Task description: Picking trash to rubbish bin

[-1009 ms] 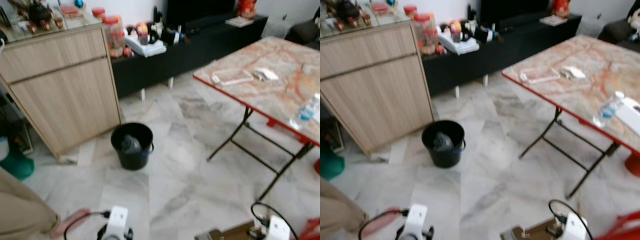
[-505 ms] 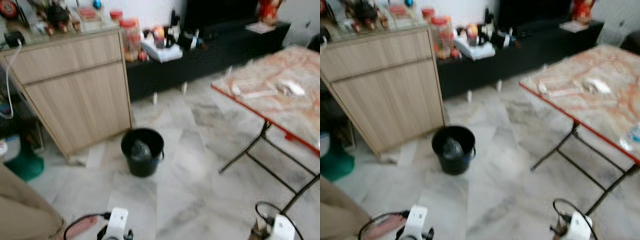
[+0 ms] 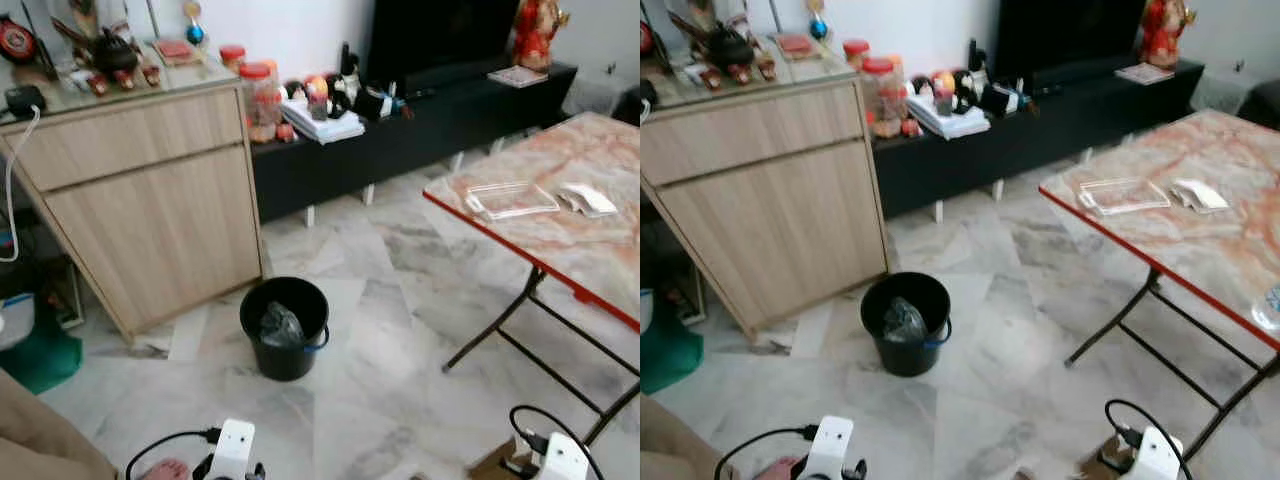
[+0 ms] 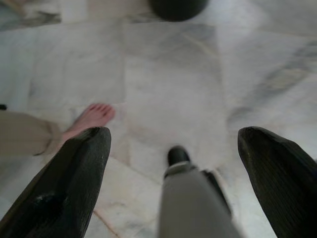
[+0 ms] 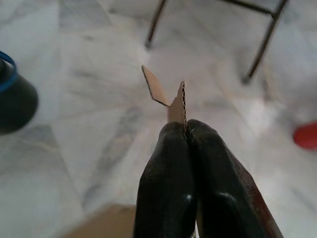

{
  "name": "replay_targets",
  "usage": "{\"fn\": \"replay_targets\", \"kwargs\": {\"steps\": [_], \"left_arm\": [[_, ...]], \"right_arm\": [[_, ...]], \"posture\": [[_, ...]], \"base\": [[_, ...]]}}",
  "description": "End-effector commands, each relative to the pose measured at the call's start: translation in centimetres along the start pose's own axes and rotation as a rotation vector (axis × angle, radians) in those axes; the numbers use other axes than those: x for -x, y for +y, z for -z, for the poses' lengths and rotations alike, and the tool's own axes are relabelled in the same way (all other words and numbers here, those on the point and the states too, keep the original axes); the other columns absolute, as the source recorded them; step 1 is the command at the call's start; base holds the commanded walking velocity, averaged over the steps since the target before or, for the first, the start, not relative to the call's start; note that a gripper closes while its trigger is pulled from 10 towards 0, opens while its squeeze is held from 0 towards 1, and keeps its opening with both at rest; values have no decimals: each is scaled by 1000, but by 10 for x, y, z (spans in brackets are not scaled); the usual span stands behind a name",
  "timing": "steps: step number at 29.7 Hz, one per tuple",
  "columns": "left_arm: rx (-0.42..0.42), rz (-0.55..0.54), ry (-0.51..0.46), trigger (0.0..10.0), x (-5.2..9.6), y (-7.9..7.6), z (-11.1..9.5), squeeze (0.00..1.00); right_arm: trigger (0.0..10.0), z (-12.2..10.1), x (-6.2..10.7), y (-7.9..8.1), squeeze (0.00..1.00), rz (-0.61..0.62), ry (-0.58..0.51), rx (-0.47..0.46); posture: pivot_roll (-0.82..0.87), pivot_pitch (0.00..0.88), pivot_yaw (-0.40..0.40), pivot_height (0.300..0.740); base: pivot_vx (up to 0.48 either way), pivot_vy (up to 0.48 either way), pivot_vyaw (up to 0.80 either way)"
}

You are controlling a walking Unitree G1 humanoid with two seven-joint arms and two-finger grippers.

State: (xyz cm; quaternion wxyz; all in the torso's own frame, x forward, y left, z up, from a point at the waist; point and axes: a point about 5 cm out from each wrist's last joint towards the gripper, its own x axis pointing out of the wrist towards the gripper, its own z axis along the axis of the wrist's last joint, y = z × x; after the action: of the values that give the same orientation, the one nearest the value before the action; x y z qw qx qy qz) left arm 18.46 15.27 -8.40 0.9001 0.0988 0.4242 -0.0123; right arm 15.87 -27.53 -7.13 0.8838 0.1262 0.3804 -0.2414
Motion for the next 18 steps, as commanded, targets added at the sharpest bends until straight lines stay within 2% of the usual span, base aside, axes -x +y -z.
{"fn": "replay_targets", "kwargs": {"steps": [1, 3, 18], "left_arm": [[-18, -6, 7, 10000, 0, 4, 2, 0], [-18, -5, 5, 10000, 0, 4, 2, 0], [-6, -11, 0, 10000, 0, 4, 0, 0]], "right_arm": [[10000, -3, -1, 1, 0, 4, -19, -54], [10000, -6, -1, -3, 0, 23, -33, -123], [10000, -7, -1, -2, 0, 13, -36, -136]], "posture": [[-73, 0, -76, 740], [-72, 0, -74, 740], [-59, 22, -86, 740]], "base": [[296, 0, 0], [291, 0, 0], [292, 0, 0]]}}
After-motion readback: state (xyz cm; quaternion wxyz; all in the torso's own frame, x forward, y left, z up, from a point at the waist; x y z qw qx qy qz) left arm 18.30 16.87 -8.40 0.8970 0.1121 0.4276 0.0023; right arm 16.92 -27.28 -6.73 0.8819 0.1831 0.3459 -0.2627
